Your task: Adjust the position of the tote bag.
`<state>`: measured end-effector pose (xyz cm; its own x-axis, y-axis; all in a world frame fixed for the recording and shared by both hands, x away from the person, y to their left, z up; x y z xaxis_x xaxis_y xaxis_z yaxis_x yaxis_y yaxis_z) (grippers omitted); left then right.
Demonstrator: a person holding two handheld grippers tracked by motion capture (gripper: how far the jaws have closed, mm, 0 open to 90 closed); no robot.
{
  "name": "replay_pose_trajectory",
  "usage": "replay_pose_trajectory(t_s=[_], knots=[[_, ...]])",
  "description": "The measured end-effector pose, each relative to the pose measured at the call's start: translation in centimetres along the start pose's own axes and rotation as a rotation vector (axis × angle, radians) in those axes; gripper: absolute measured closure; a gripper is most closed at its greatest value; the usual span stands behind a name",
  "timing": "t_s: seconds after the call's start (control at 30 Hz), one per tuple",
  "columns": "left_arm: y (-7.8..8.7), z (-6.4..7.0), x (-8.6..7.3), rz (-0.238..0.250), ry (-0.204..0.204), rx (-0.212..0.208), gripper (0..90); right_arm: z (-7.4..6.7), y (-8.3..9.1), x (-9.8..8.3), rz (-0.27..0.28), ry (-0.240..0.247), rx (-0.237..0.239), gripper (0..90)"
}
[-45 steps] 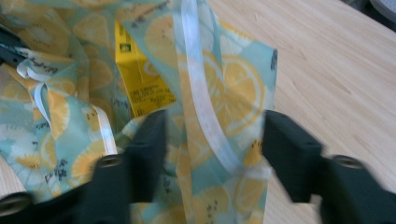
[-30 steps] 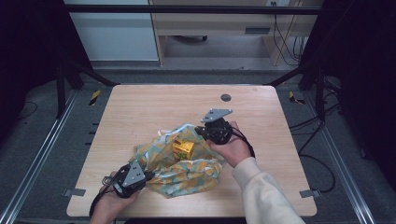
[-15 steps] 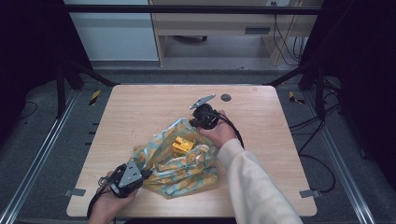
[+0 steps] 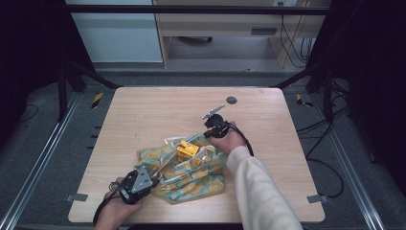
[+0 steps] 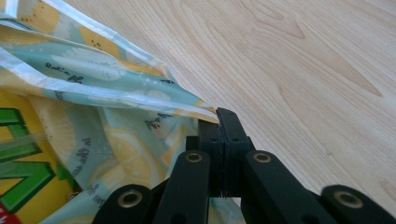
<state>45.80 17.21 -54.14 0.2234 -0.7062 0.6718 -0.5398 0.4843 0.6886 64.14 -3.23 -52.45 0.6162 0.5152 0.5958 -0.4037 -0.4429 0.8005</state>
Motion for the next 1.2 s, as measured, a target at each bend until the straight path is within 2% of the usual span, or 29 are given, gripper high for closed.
replay_pose_trajectory(t_s=[0.13, 0.33, 0.47, 0.5, 0.53, 0.57, 0.63, 0.67, 0.73, 0.77, 0.8, 0.83, 0.87, 0.93, 1.0, 1.07, 1.2], knots=[[-0.4, 0.2, 0.0, -0.015, -0.007, -0.001, 90.0, 0.2, -0.3, -0.1, -0.004, -0.002, -0.01, 90.0], [-0.6, 0.8, 0.0, -0.024, -0.013, -0.03, 90.0, 0.4, -0.8, -0.7, -0.019, 0.015, -0.017, 90.0], [-0.6, 0.9, 0.0, -0.023, -0.004, -0.033, 90.0, 0.5, -0.9, -0.9, -0.022, 0.023, -0.027, 89.5], [-0.6, 0.8, -0.1, -0.023, -0.004, -0.026, 90.0, 0.4, -0.8, -0.8, -0.016, 0.023, -0.023, 87.1], [-0.6, 0.8, 0.0, -0.016, -0.005, -0.025, 90.0, 0.4, -0.6, -0.7, -0.002, 0.026, -0.029, 80.5], [-0.5, 0.7, 0.1, -0.008, -0.012, -0.024, 89.7, 0.5, -0.3, -0.5, 0.009, 0.021, -0.039, 72.0], [-0.4, 0.8, 0.1, -0.005, 0.008, -0.032, 89.2, 0.6, 0.8, 0.0, 0.048, 0.006, -0.057, 60.5], [-0.2, 0.5, 0.1, -0.005, 0.0, -0.009, 88.7, 0.5, 1.6, 0.3, 0.073, 0.0, -0.061, 54.9], [-0.1, 0.6, 0.4, 0.016, 0.009, -0.02, 86.6, 0.2, 3.1, 0.8, 0.121, 0.009, -0.062, 49.1], [0.0, 0.6, 0.5, 0.022, 0.02, -0.017, 84.7, -0.1, 4.0, 0.9, 0.141, 0.021, -0.063, 47.3], [0.1, 0.4, 0.5, 0.026, 0.011, 0.001, 82.2, -0.5, 4.9, 1.0, 0.162, 0.032, -0.066, 44.2], [0.2, 0.5, 0.7, 0.033, 0.007, 0.0, 79.9, -0.7, 5.5, 1.0, 0.17, 0.038, -0.067, 40.0], [0.2, 0.6, 0.8, 0.042, 0.022, 0.003, 76.4, -1.2, 6.2, 0.9, 0.181, 0.049, -0.074, 37.2], [0.5, 0.6, 1.2, 0.064, 0.027, 0.017, 66.5, -2.0, 7.2, 0.7, 0.205, 0.064, -0.064, 37.4], [0.9, 0.5, 1.6, 0.088, 0.027, 0.031, 60.1, -3.1, 7.9, 0.1, 0.217, 0.073, -0.039, 37.4], [1.4, 0.6, 2.2, 0.122, 0.045, 0.035, 53.4, -4.1, 8.6, -0.5, 0.232, 0.076, -0.028, 38.5], [2.3, 1.0, 3.5, 0.206, 0.073, 0.011, 50.1, -5.8, 9.7, -2.3, 0.261, 0.084, 0.01, 39.3]])
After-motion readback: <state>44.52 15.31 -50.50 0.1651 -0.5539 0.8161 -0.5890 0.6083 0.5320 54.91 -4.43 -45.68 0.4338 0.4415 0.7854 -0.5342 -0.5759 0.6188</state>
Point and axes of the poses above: each handheld gripper's, and its own axes: y roughly backward along the jaws, x roughly out of its top, z roughly to its right, the point moved 9 cm from there along -y, roughly forward along the jaws, and after that the axes turned 4 degrees about -y, right-handed, at the moved point
